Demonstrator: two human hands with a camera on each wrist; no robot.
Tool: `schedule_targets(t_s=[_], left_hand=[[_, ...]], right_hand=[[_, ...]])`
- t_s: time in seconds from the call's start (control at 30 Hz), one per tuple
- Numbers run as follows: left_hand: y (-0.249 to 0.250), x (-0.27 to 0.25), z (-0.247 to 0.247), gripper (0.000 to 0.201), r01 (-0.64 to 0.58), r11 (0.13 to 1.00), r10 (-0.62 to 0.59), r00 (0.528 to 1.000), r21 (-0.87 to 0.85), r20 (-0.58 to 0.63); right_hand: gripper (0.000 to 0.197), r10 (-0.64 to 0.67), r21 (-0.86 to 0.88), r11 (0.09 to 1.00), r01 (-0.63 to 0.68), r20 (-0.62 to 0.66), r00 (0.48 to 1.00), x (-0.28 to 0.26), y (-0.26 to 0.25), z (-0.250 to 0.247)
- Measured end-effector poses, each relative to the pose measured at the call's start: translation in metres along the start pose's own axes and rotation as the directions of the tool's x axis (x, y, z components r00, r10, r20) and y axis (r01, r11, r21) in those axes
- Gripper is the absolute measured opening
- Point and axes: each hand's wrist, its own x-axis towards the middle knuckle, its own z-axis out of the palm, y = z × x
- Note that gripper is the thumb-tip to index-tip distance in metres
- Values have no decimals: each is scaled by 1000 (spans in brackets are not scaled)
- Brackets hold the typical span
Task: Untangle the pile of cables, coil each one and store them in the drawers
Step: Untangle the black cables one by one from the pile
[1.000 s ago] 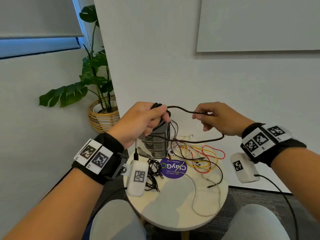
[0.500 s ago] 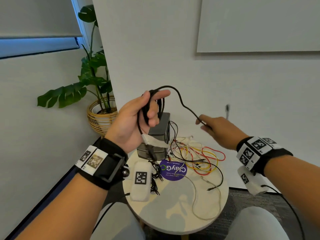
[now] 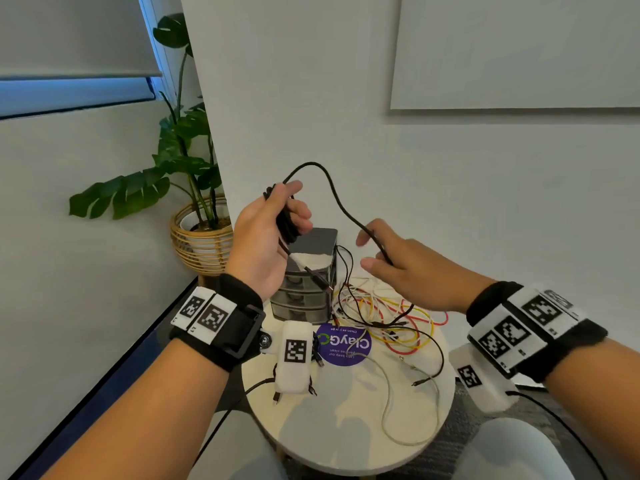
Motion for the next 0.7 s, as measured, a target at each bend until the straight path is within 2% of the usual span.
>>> schedule_targets(t_s=[0.1, 0.17, 0.23, 0.33, 0.37, 0.47, 0.57, 0.7], left_hand=[[-6, -4, 2, 38, -5, 981, -5, 999, 195, 49], [-9, -7, 5, 37, 0, 960, -28, 995, 281, 97], [-11, -10, 6, 38, 12, 942, -63, 988, 336, 141], [-11, -14, 6, 38, 48, 930, -117, 978, 364, 172], [-9, -15, 5, 39, 60, 931, -132, 975, 360, 177], [-4, -17, -2, 50, 112, 938, -186, 961, 327, 205], [-1, -18, -7, 69, 241, 935, -311, 911, 261, 272], [-3, -26, -5, 65, 318, 906, -408, 832, 279, 377]], right_hand=[[60, 133, 230, 969, -95, -156, 979, 15, 4, -3], [71, 140, 283, 958, -57, -284, 949, 24, -4, -5], [64, 65, 225, 974, 19, -359, 931, 32, -16, -5], [28, -68, 135, 982, 131, -397, 915, 38, -29, -1], [24, -89, 122, 981, 151, -404, 910, 39, -30, 0], [18, -120, 71, 985, 159, -379, 917, 37, -23, -1], [17, -138, 43, 985, 168, -397, 907, 35, -21, -7], [17, -100, 114, 978, 175, -480, 872, 39, -20, -16]])
